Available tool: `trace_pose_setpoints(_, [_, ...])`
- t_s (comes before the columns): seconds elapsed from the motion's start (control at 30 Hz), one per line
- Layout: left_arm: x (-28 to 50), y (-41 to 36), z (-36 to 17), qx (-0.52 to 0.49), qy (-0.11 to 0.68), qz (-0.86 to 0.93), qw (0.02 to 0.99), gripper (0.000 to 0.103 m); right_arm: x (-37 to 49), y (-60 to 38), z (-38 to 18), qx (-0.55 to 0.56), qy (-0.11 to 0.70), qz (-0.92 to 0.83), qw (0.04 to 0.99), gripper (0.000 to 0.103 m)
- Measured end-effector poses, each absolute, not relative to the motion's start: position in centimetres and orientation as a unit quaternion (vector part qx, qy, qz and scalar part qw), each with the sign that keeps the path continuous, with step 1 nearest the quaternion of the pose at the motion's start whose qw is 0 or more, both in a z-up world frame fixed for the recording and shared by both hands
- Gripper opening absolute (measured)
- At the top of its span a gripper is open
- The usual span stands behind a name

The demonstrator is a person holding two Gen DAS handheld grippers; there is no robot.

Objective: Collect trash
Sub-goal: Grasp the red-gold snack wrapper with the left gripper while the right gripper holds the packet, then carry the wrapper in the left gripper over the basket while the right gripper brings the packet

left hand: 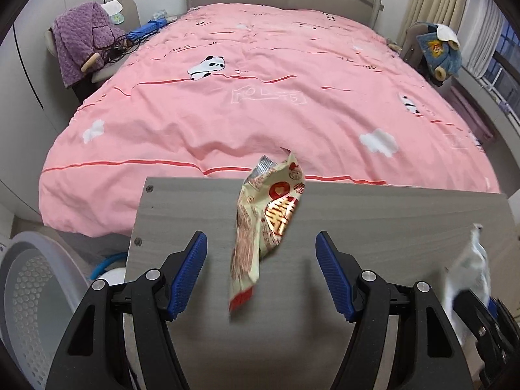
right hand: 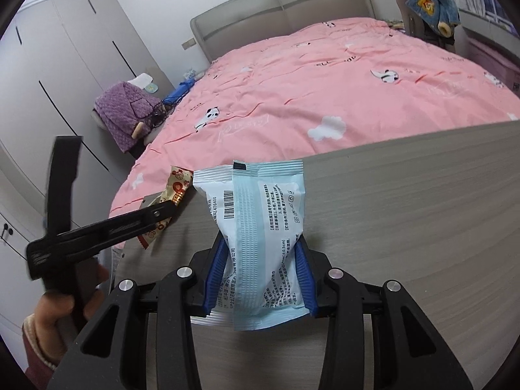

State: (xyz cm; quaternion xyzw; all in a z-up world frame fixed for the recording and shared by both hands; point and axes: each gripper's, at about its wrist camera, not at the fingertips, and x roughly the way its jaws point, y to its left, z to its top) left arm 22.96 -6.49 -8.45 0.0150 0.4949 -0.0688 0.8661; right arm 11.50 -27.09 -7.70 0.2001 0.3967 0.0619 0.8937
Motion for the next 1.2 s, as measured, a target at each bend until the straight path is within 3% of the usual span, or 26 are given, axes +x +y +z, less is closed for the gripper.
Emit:
trace_pose_setpoints(0.17, [24.0,-7.5,-9.0,0.034,0.495,-0.061,0.866,0.063,11.3,-27.6,-7.8,0.210,0.395,0.068,0.892,0.039])
trace_pose_setpoints(0.27, [24.1,-7.7,-9.4,0.037,0.502,-0.066,0.862,0.042,11.1,-27.7,-7.8,0.214,0.393,0.069,0.892,0.039])
trace_pose_setpoints(0.3, [24.1,-7.7,-9.6,0.035,0.505,-0.069,0.859,0.030,11.1,-27.8,-7.7,0.215,0.392,0.069,0.892,0.039])
trace_pose_setpoints(0.4, [23.7,-7.6,-9.7,0.035,0.504,-0.071,0.860,0.026,11.1,-27.8,-7.6,0.214,0.390,0.069,0.893,0.039])
trace_pose_setpoints(0.73, [17.4,-4.7,-6.4,0.013,0.469,-0.080,0.880,0.025,10.0,-25.9,-6.6,0.193,0.392,0.080,0.896,0.039])
trace_pose_setpoints(1.2, [7.7,6.5,-1.6,-0.005,0.404,0.000,0.915,0.025,8.4,-15.1,-4.1,0.143,0.395,0.175,0.890,0.039])
